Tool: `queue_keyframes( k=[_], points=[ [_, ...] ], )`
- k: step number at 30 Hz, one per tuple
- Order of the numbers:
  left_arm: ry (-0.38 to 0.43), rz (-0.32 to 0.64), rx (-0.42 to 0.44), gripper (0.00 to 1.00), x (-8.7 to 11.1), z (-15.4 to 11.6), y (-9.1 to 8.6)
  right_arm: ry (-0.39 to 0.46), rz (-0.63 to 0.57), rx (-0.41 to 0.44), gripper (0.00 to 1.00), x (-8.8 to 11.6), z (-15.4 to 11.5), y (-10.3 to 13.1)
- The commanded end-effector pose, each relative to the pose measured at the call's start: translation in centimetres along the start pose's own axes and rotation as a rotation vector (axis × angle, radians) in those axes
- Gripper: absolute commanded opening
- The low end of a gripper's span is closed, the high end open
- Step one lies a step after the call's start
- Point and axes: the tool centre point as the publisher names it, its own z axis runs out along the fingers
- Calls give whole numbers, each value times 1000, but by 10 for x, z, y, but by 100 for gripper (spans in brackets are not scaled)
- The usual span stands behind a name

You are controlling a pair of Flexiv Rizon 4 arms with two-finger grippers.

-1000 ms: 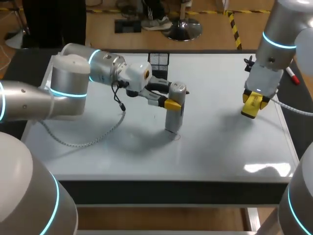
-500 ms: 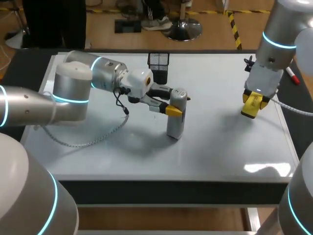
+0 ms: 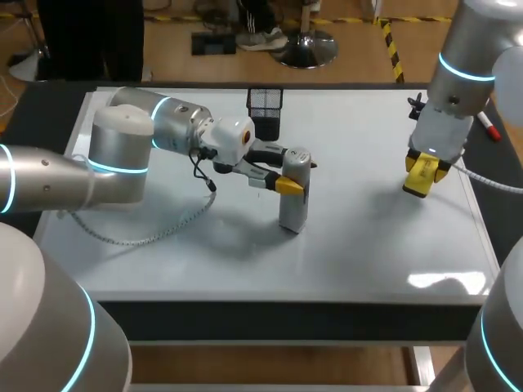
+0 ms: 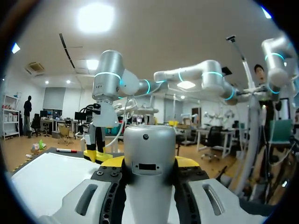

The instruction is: Pick up the inspection probe, press it on each red-marked spot on the whiteboard one by one, put down the probe, pick up the eraser, and wipe off all the red marks.

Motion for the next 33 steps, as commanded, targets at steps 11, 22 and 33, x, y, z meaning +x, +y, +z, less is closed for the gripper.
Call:
queue_keyframes(
  k=[11,22,33],
  points=[
    [1,7,-18,0,1,-1,2,2,-2,2,0,0,0,-1],
    [45,7,15,0,1,0,-14,2,-2,2,0,0,0,-1],
    [99,26,3,0,-4,-17,-37,2,-2,2,0,0,0,-1]
  ],
)
